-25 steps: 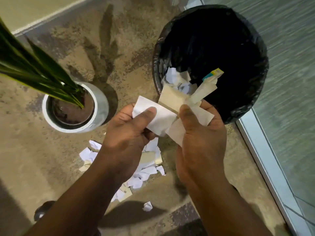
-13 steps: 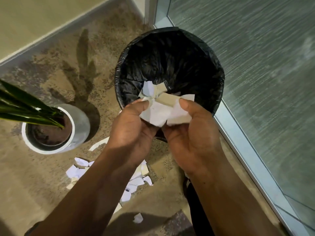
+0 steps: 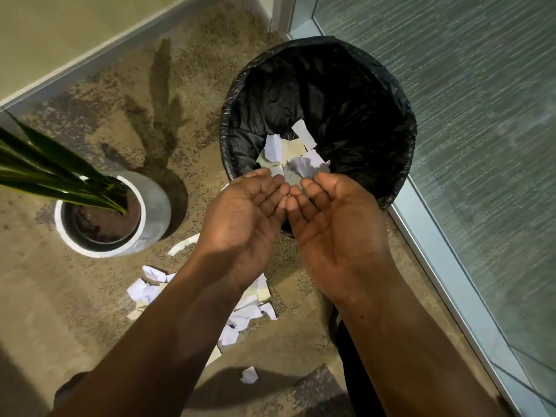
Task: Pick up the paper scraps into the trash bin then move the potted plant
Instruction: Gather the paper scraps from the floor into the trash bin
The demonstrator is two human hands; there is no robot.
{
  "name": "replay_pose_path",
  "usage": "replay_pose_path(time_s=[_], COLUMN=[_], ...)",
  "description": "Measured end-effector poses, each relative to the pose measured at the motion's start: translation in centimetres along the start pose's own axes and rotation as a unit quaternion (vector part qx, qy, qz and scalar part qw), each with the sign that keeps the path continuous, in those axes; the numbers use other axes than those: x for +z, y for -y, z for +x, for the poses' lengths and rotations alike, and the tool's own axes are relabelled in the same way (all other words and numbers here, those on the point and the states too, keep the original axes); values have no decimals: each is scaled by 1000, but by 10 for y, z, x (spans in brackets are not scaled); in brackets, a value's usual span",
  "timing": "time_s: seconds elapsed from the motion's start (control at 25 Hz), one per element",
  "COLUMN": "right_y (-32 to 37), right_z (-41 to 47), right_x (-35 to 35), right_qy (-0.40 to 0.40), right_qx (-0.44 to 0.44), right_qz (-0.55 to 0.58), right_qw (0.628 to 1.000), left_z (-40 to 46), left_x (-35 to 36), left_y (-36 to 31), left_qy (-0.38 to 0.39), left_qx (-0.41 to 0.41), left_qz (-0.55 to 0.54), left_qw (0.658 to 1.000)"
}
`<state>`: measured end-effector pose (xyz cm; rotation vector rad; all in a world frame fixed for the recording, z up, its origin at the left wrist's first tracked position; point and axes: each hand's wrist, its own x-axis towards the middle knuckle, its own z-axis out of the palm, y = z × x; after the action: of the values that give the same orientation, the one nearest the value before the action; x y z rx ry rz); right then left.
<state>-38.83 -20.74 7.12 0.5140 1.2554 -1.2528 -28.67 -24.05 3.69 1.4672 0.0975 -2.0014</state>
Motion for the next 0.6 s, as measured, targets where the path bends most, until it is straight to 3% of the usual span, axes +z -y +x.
replay_pose_path(time_s=[0.2, 0.36, 0.6], right_y=[-37, -85, -175], right_z=[7, 21, 52], right_x=[-3, -11, -51], right_qy=[45, 31, -16], right_qx=[18, 26, 51], right_qz=[-65, -191, -407], right_qw=[997, 981, 912], left_z=[-4, 7, 32], left_x=[-50, -124, -268], left_y=[-8, -9, 9], left_qy=[-15, -86, -192], left_qx=[35, 54, 5], left_qz=[9, 55, 170], left_qw=[999, 993, 967])
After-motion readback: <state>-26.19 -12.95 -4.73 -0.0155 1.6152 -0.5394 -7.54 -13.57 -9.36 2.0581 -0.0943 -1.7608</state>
